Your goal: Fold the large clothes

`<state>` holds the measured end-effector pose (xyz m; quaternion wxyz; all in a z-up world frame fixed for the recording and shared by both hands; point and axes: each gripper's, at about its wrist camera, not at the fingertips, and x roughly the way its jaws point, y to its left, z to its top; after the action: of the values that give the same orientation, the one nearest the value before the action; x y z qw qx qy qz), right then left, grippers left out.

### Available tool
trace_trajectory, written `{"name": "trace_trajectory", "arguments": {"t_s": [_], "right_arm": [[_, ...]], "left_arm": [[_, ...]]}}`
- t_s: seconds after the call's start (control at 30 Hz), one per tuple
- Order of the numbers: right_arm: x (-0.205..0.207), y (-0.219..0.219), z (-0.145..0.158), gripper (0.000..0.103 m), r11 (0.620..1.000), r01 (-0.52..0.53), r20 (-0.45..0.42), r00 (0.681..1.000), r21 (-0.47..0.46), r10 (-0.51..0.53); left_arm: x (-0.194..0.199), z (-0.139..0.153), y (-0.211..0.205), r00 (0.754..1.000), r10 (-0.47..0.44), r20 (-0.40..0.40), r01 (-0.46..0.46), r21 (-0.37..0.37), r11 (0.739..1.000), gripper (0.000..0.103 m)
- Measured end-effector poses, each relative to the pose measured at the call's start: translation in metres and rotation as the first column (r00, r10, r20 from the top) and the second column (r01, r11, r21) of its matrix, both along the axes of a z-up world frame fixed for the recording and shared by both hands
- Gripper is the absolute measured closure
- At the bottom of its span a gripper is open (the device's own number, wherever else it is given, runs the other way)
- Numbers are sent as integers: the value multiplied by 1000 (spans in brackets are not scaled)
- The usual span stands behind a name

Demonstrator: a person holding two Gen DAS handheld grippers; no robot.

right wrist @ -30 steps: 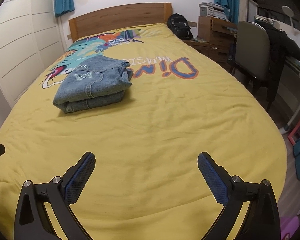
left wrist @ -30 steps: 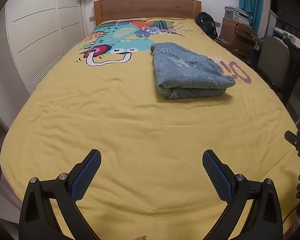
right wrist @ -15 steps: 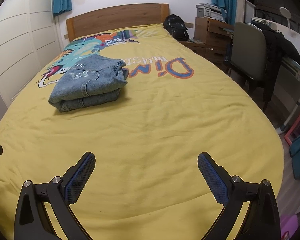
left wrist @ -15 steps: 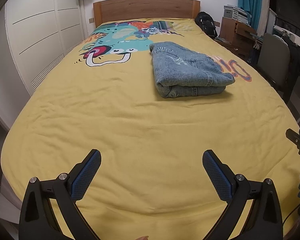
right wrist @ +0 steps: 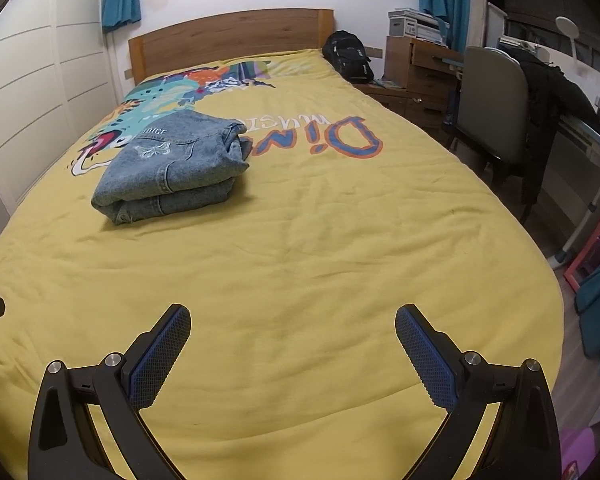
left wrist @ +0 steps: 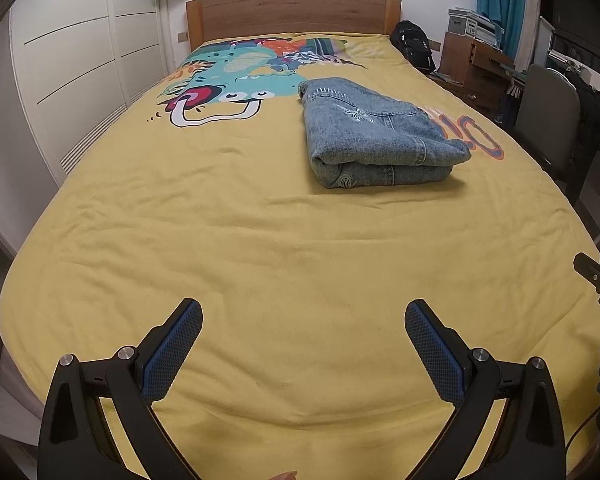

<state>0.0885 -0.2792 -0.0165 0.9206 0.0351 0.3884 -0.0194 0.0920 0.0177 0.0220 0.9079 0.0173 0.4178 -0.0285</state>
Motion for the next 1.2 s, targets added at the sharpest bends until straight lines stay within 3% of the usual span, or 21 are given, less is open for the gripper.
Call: {"name": "trace_trajectory", "arguments": {"t_s": [1.2], "right_arm": [[0,-1,-8,1,1000,7,-23,1000,-11,-7]], "left_arm": [[0,-11,-3,1000,5,-10,-5,-4,1000,3]]}}
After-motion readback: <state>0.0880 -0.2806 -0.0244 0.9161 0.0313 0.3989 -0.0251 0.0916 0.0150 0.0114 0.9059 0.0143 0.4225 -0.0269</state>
